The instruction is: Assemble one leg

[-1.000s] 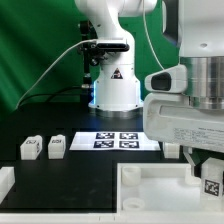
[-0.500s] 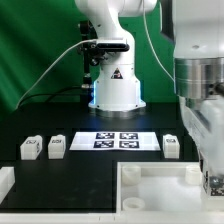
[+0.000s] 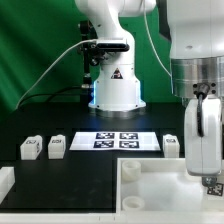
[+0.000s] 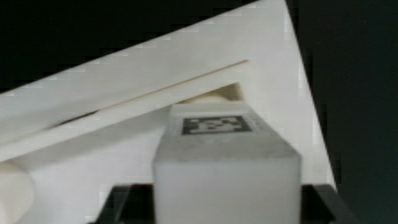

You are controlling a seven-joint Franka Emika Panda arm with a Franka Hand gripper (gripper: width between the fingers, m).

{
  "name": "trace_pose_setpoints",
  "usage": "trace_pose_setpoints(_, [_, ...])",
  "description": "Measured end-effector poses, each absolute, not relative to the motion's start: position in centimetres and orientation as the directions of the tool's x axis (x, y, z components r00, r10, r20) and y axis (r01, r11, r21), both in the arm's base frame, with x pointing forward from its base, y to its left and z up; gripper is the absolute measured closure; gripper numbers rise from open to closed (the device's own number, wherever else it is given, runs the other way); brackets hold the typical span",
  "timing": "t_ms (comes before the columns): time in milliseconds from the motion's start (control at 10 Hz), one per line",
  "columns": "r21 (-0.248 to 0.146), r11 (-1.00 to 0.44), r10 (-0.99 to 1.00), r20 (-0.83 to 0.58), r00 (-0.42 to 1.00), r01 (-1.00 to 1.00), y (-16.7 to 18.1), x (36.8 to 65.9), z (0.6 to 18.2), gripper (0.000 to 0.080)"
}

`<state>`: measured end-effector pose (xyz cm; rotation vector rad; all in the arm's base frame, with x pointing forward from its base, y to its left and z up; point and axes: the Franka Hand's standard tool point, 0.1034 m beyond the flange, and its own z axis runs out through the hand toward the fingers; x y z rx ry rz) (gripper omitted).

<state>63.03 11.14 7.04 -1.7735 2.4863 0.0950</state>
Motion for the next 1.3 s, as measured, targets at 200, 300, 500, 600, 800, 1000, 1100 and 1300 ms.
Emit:
trace_pose_setpoints(200, [0.001, 0.325, -0.940, -0.105, -0.324, -0.946, 11.1, 63.0, 7.0, 0.0209])
trace_pose_setpoints(300, [0.002, 0.325, -0.940, -0.105, -0.324, -0.946, 11.1, 63.0, 6.9, 0.0209])
trace_pose_setpoints(500, [-0.007, 0.322, -0.941, -0.115, -0.319, -0.947, 11.6, 62.9, 7.9, 0.0163])
trace_pose_setpoints(600, [-0.013, 0.320, -0.940, -0.127, -0.316, -0.947, 11.9, 62.7, 9.0, 0.0151])
trace_pose_setpoints(800, [-0.014, 0.319, -0.940, -0.134, -0.314, -0.948, 12.1, 62.6, 9.7, 0.0150])
trace_pose_setpoints(1000, [-0.012, 0.319, -0.940, -0.132, -0.314, -0.948, 12.1, 62.6, 9.6, 0.0150])
trace_pose_setpoints(1100, [-0.012, 0.319, -0.940, -0.132, -0.314, -0.948, 12.1, 62.6, 9.6, 0.0150])
trace_pose_setpoints(1300, [-0.011, 0.319, -0.940, -0.131, -0.314, -0.948, 12.1, 62.6, 9.5, 0.0150])
